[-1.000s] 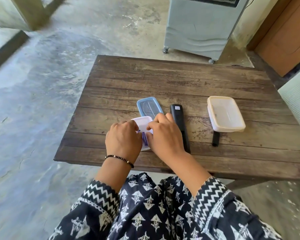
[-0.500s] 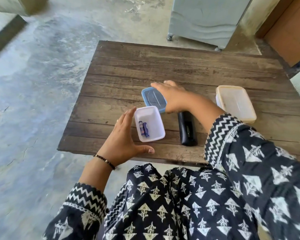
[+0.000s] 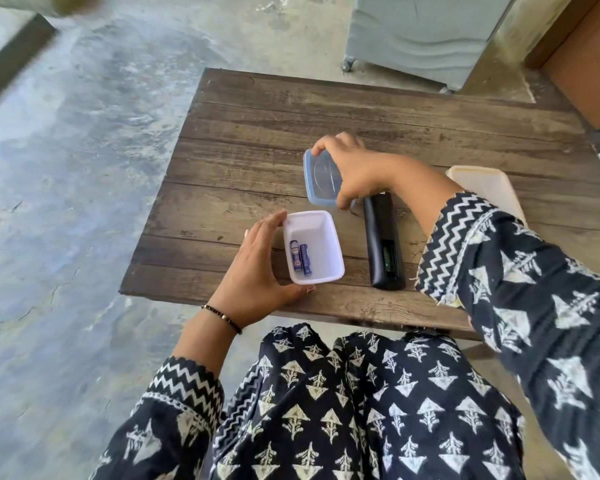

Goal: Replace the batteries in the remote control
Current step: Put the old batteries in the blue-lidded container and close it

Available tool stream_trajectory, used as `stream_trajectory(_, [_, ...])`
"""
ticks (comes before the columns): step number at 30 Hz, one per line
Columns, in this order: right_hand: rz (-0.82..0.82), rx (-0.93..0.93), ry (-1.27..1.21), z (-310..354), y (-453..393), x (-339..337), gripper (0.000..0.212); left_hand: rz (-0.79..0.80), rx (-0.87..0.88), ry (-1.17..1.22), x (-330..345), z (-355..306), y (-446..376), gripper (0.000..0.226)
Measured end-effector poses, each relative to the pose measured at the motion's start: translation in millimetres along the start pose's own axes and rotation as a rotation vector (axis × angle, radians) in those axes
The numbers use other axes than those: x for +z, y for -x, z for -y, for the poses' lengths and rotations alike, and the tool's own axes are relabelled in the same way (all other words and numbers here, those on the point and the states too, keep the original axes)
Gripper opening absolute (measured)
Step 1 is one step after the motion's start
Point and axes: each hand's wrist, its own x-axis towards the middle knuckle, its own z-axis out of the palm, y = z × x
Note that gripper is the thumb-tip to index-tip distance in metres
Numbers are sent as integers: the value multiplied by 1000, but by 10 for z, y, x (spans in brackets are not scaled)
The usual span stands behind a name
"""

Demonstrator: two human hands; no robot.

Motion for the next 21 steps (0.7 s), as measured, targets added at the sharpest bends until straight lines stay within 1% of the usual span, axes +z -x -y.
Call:
stream_trajectory(2, [-40,-31,-86,45,133,-70,89,2,4,2,0,2,-9,104])
stream_trajectory(3, [-30,-58,-101,83,225,-82,89,5,4,7,-3,5,-12,104])
stream_trajectory(6, [75,-149,15,225,532,36,91,-1,12,18,-10,6,-14,104])
stream_trajectory(8, [128,-172,76,292,687,178,92,-4,20,24,-6,3,-12,103])
stream_trajectory(11, [120,-158,92,327,782,310,97,-13,-2,26,7,19,-7,101])
stream_trajectory(14, [108,-152,86,358,784,336,102,-12,-8,28,5,20,-11,103])
stream_trajectory(19, [138,-149,87,401,786,346,115,2,-9,35,-9,-4,-38,107])
stream_trajectory(21, [134,-150,82,413,789,352,117,-2,-9,37,-7,0,-43,109])
